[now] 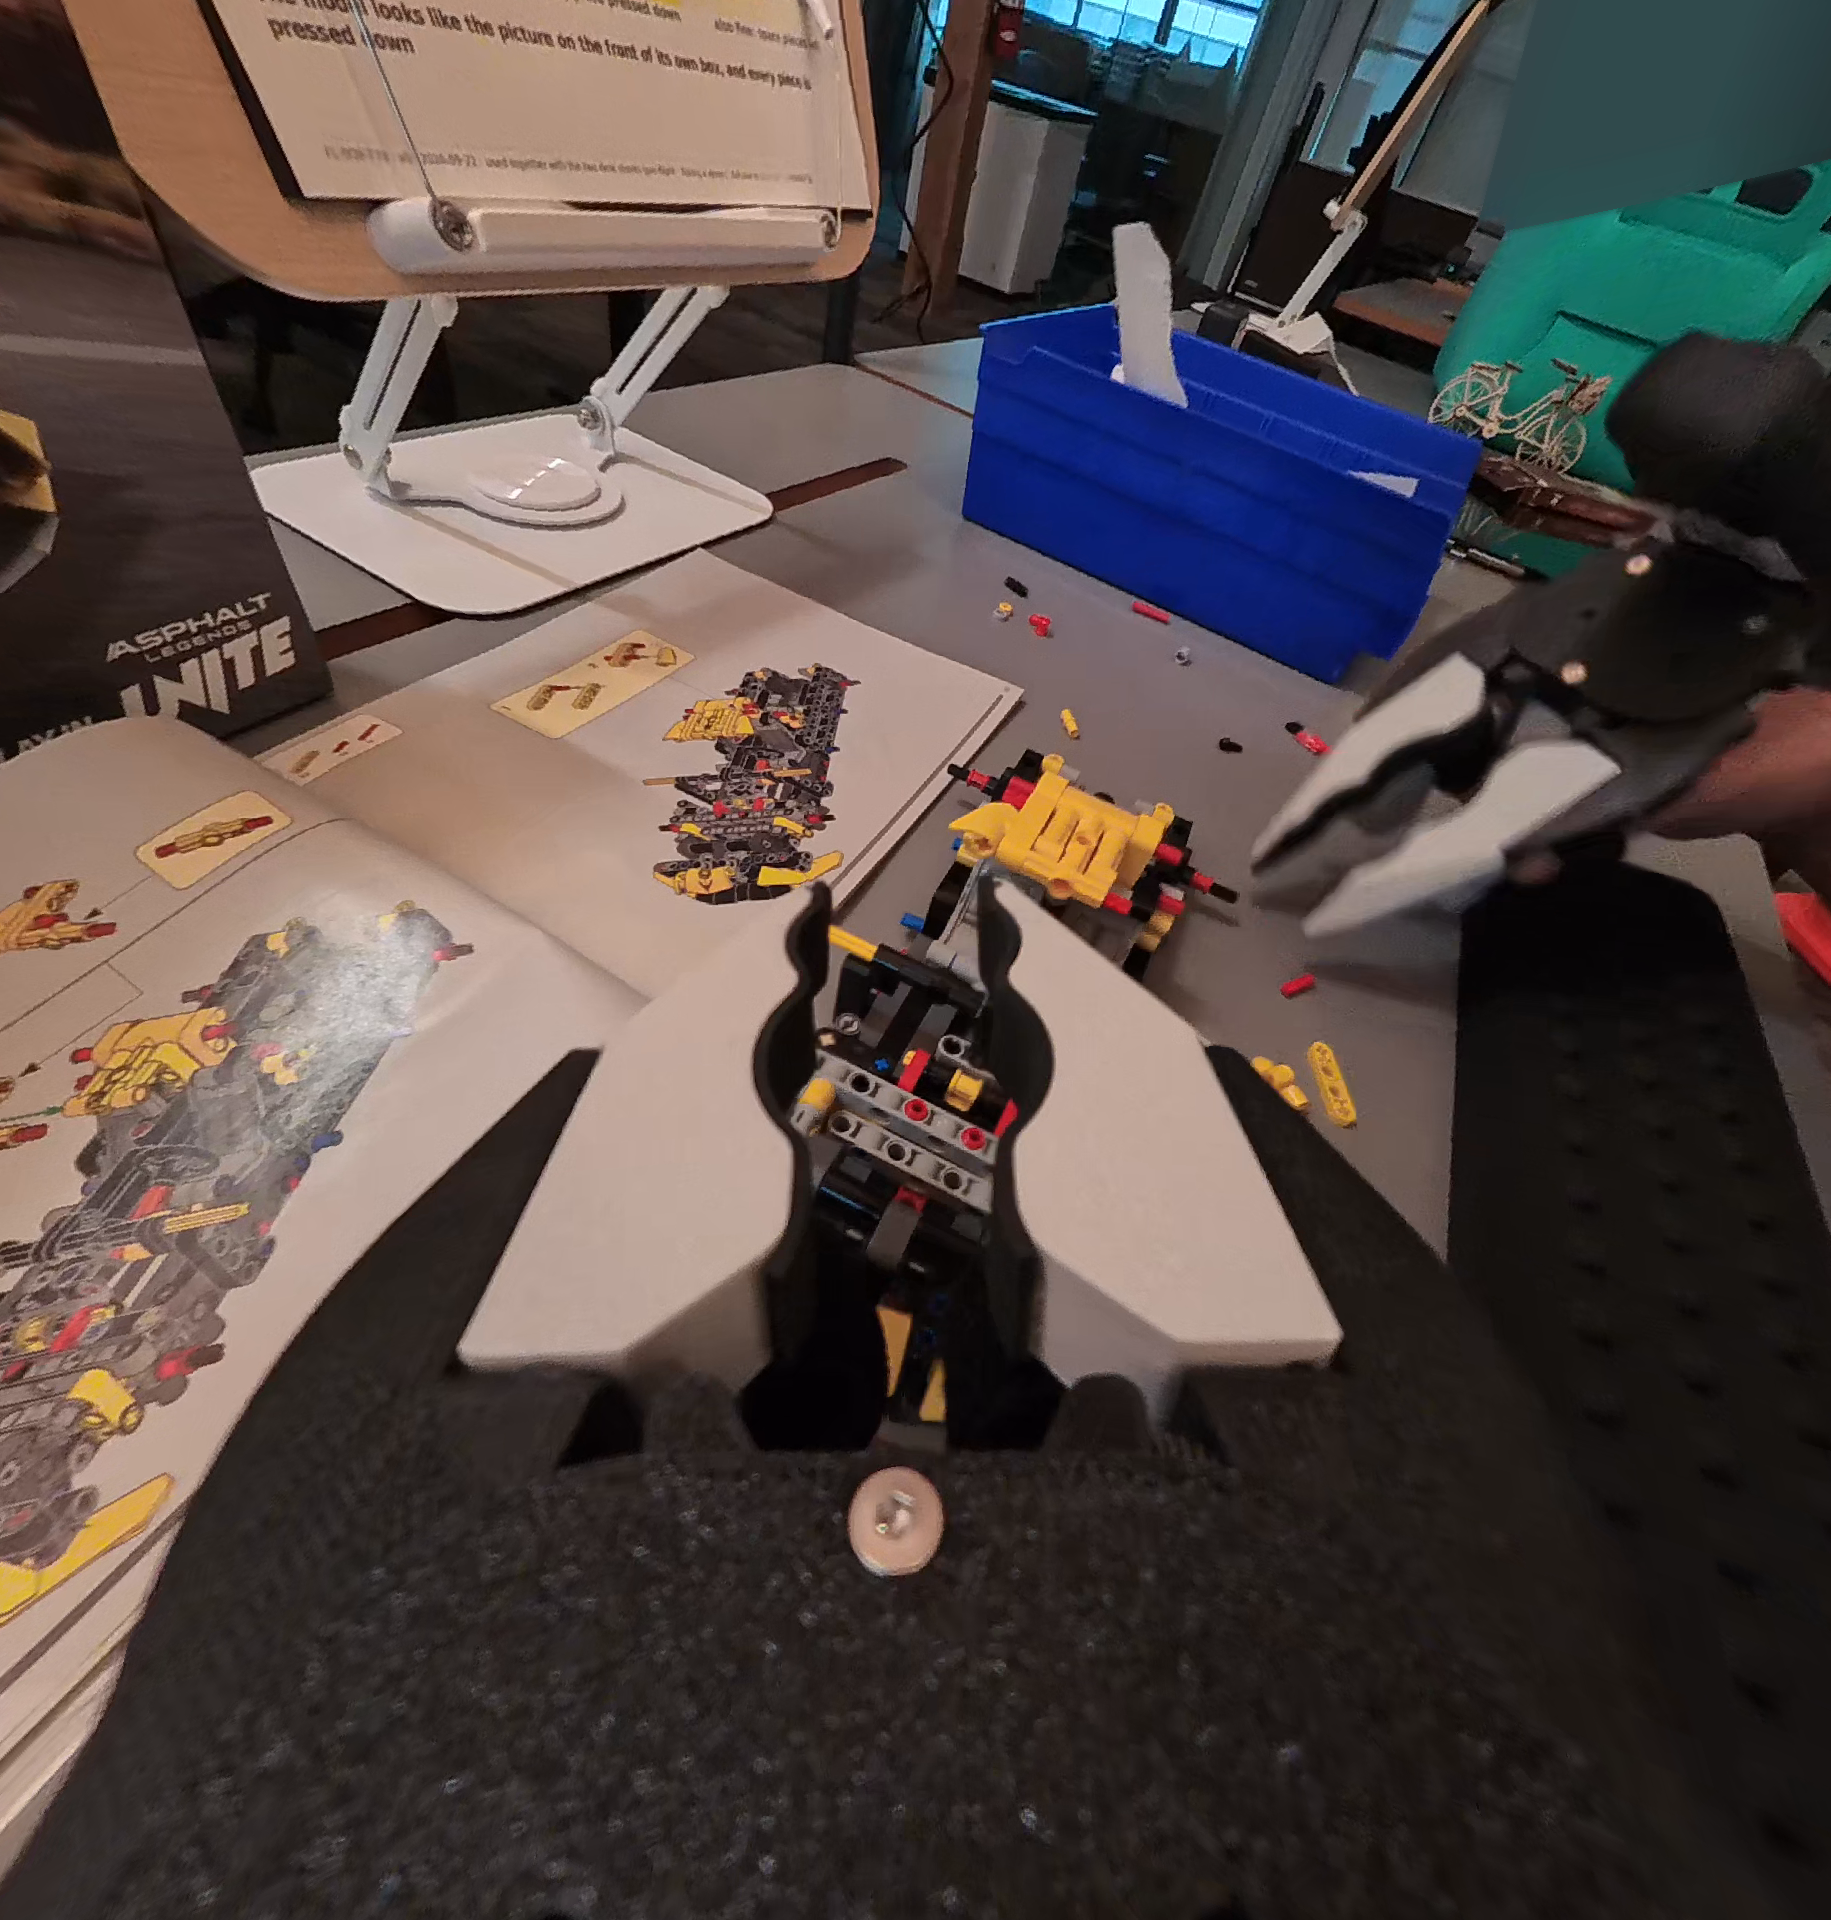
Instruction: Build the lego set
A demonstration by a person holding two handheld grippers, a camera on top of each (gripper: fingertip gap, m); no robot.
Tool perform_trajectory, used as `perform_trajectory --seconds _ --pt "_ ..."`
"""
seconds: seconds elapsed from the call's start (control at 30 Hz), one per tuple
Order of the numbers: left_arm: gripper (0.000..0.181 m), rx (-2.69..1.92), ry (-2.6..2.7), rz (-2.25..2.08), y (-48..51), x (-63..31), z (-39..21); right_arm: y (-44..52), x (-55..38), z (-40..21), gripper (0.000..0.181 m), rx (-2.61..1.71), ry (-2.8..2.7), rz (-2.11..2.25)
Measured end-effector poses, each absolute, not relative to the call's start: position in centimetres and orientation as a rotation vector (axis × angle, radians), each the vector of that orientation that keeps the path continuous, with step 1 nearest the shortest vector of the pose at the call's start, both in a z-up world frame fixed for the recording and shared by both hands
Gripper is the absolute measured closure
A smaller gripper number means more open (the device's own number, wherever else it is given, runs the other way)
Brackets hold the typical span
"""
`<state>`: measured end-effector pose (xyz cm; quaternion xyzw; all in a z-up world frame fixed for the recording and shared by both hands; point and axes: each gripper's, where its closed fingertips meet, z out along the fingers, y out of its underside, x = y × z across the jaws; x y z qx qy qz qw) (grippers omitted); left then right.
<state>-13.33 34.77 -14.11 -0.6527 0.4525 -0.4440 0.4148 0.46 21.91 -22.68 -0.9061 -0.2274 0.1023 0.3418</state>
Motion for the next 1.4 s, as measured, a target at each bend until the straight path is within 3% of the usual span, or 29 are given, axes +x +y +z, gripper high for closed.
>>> perform_trajectory --seconds 0.17,0.37,0.8,1.2,1.4 --pt "0.154 -1.620 1.139 -1.184 33.6 -12.9 -13.5 26.2 16.0 -18.5 0.140 -2.139 0.203 -0.205" --pt "0.153 -1.589 1.182 -1.265 31.6 -12.1 -13.2 27.2 24.2 -21.4 0.136 -2.226 0.476 -0.487" --pt "0.153 -1.541 1.165 -1.379 30.4 -12.6 -11.5 27.1 25.4 -23.9 0.142 -2.293 0.604 -0.467" --pt "0.153 -1.541 1.147 -1.399 30.6 -12.8 -11.2 27.8 23.9 -24.3 0.178 -2.301 0.546 -0.332" --pt "0.153 -1.540 1.152 -1.383 30.6 -12.8 -11.3 27.8 23.5 -22.5 0.178 -2.272 0.434 -0.410"
